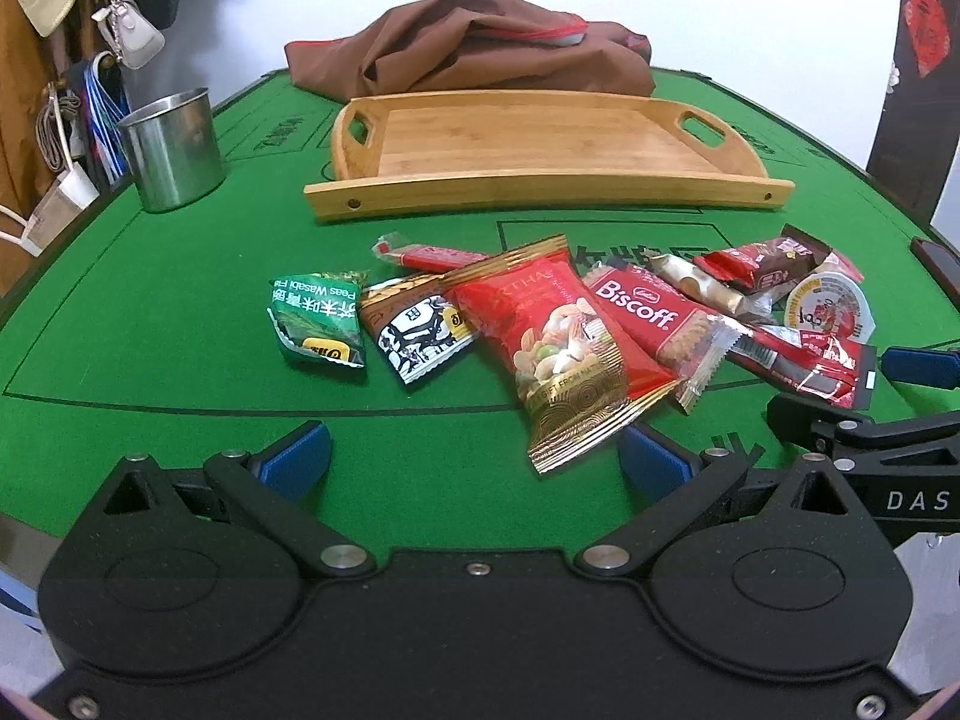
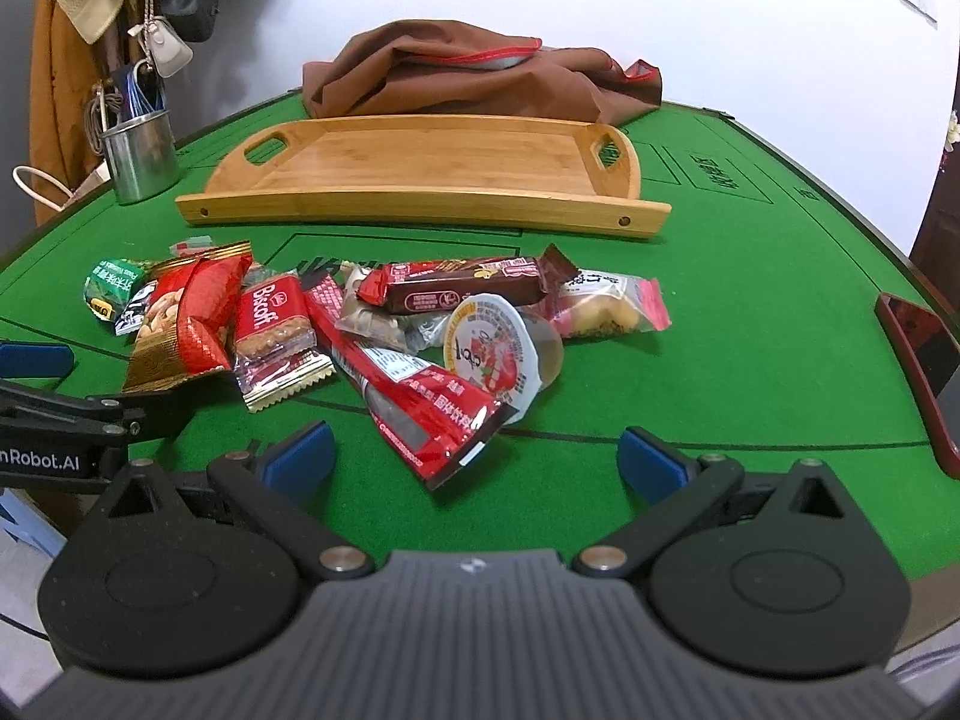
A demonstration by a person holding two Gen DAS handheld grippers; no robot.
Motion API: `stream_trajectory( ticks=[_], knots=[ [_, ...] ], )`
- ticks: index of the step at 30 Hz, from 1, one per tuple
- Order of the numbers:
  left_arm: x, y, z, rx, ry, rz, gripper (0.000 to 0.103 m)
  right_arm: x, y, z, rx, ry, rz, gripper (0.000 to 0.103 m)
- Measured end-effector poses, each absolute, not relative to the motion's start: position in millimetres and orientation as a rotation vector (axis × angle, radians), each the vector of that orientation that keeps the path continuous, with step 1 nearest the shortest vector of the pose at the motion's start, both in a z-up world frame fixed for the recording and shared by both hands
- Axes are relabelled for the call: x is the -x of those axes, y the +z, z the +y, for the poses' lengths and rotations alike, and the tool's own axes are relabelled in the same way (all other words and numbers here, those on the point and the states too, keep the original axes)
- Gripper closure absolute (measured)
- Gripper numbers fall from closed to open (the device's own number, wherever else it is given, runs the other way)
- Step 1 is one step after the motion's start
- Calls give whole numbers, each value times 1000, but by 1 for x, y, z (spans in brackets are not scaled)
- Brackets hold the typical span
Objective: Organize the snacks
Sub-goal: 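Grasp the red nut bag with the left tool while the right tool grasps a red stick snack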
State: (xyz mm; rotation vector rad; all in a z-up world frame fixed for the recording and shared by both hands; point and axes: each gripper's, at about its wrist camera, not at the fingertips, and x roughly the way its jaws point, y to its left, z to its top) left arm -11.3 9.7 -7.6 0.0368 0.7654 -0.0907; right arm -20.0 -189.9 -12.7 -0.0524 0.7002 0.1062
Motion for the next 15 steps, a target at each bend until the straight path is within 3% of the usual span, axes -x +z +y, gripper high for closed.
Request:
stream_trajectory(
  ticks=[8,15],
  knots=[
    [14,16,23,83,-168,725,18,29,2,-186,107,95,604,4],
    [3,26,15,93,-199,694,31,30,8,-187,96,117,600,28]
  ],
)
